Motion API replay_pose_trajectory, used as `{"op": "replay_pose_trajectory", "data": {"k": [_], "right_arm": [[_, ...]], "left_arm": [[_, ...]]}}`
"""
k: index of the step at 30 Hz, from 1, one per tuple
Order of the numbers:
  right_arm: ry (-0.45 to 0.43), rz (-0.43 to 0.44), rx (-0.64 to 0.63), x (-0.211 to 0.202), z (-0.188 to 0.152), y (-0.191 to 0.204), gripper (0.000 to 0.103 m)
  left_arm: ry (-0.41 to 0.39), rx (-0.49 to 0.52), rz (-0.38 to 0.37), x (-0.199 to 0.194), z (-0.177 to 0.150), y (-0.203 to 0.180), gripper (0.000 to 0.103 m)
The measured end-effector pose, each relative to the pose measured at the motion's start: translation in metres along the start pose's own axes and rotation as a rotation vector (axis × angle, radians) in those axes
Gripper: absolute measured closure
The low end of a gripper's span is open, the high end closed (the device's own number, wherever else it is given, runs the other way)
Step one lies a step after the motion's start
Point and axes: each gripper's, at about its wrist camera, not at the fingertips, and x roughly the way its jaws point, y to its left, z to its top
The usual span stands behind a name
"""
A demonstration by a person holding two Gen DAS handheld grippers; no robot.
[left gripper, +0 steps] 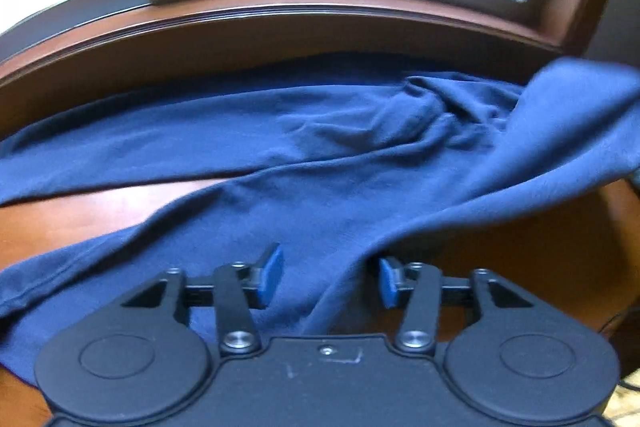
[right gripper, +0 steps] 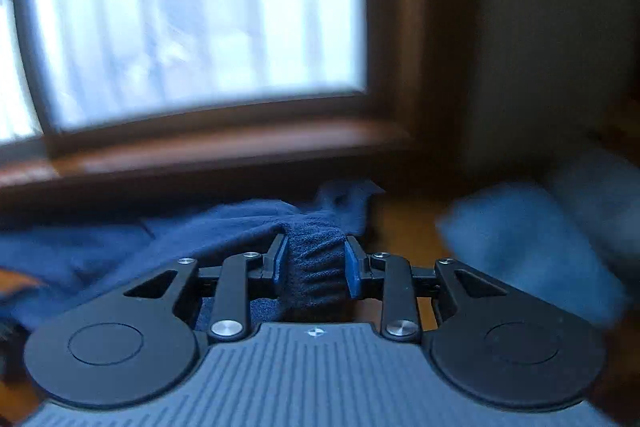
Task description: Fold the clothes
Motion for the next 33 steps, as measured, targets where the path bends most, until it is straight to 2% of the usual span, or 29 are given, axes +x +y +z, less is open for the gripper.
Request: {"op": "replay_pose_trajectory", "data": {"k": [2, 6, 8, 10, 11, 14, 18, 23, 27, 29, 33], "right_arm": [[0.110, -0.103, 0.016, 0.006, -0.028, -0.018, 0.071], [0.382, -0.334, -0.092, 0.042, -0.083, -0.030, 0.069], [0.368, -0.488, -0.184, 0.042, -0.091, -0.022, 0.067], [0.258, -0.529, -0.215, 0.031, -0.083, -0.011, 0.051], [0.206, -0.532, -0.226, 0.026, -0.078, -0.005, 0.047], [0.115, -0.244, -0.186, 0.032, -0.053, 0.014, 0.042], [0.123, -0.005, -0.240, 0.094, -0.030, 0.073, 0.042], [0.135, 0.289, -0.303, 0.170, -0.003, 0.146, 0.048], [0.259, 0.374, -0.351, 0.206, -0.013, 0.173, 0.062], [0.244, 0.439, -0.453, 0.191, -0.020, 0.174, 0.067], [0.321, 0.626, -0.620, 0.151, -0.044, 0.153, 0.069]], "left_arm": [[0.012, 0.028, -0.033, -0.004, -0.002, -0.002, 0.052], [0.027, 0.101, -0.045, -0.009, -0.002, -0.010, 0.052], [0.010, 0.140, -0.034, -0.011, 0.004, -0.012, 0.050], [-0.015, 0.159, -0.024, -0.007, 0.015, -0.013, 0.046], [-0.023, 0.164, -0.017, -0.001, 0.023, -0.012, 0.045], [-0.026, 0.190, 0.016, 0.028, 0.047, -0.014, 0.045], [-0.034, 0.227, 0.090, 0.069, 0.086, -0.012, 0.045], [-0.005, 0.130, 0.167, 0.111, 0.127, 0.014, 0.045], [0.034, 0.054, 0.219, 0.131, 0.139, 0.038, 0.045], [0.046, 0.039, 0.237, 0.133, 0.138, 0.045, 0.045], [0.058, 0.031, 0.260, 0.135, 0.134, 0.051, 0.045]]}}
